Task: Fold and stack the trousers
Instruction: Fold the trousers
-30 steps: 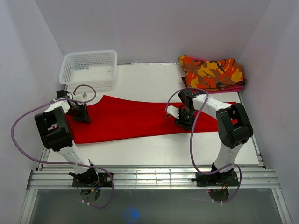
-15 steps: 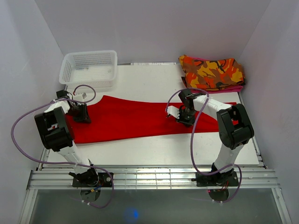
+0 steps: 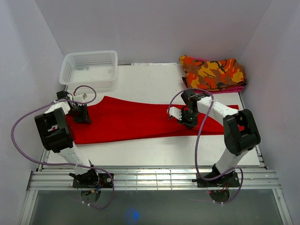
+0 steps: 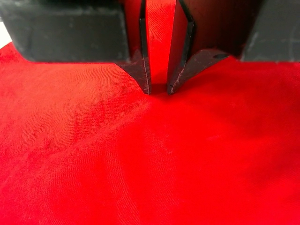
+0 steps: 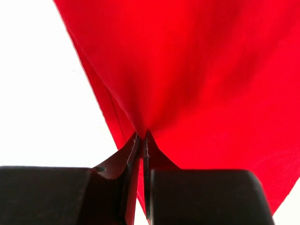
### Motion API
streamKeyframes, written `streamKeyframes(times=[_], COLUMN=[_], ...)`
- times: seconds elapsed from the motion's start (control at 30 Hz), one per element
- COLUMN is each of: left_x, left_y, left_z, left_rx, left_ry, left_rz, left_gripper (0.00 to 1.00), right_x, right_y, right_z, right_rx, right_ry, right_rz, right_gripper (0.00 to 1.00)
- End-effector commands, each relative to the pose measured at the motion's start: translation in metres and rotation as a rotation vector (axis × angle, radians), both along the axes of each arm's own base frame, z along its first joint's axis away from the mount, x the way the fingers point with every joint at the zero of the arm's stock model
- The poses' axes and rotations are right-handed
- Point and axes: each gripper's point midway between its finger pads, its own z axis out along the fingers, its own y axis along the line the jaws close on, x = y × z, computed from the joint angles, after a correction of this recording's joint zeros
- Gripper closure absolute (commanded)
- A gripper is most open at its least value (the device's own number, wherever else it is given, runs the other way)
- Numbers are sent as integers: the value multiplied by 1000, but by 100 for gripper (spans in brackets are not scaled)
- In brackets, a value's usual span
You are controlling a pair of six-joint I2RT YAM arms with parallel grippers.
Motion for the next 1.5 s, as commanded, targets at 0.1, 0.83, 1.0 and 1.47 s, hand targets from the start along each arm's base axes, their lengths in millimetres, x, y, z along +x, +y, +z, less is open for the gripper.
streamKeyframes(times=[0.1,0.83,1.0,1.47], left_x=[-19,-4,-19,-85], left_y=[12,-95,-165,-138], left_z=[-17,117,107,-33], left_rx=[60,-223,-331,-108], left_ry=[78,-409,-322,239], left_rz=[19,-426,-534,-430], left_gripper=[68,56,57,85], right_x=[-36,-9,-24,-38], right_y=[-20,70,68,7], right_z=[-21,40,-4,-31], right_rx=[-74,317,266,188], right_ry=[113,243,358,420], right_rz=[18,-300,-378,-578], right_gripper=[92,68,70,66])
